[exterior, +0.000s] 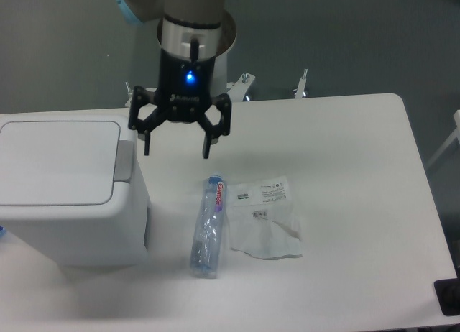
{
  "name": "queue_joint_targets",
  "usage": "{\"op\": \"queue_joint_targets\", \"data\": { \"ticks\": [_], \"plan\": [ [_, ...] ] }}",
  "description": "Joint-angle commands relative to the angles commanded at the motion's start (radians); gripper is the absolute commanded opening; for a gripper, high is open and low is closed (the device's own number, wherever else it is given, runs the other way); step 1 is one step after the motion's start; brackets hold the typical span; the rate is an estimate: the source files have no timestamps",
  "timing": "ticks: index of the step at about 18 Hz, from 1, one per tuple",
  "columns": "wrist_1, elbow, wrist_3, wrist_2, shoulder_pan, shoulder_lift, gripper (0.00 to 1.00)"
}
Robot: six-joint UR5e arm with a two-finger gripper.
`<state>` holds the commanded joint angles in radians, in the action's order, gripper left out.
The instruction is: Open the trash can
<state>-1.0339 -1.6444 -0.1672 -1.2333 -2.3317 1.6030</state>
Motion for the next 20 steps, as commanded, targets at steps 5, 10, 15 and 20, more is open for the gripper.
{"op": "queue_joint_targets", "data": {
  "ticks": [5,10,15,20],
  "plan": [
    [0.0,-0.006,0.0,-0.003,0.022,0.009,1.0],
    [0.0,-0.008,0.0,-0.003,0.025,0.017,1.0],
    [0.0,-0.006,-0.002,-0.003,0.025,0.025,1.0],
    [0.0,-0.012,-0.002,-0.003,0.031,0.025,1.0]
  ]
}}
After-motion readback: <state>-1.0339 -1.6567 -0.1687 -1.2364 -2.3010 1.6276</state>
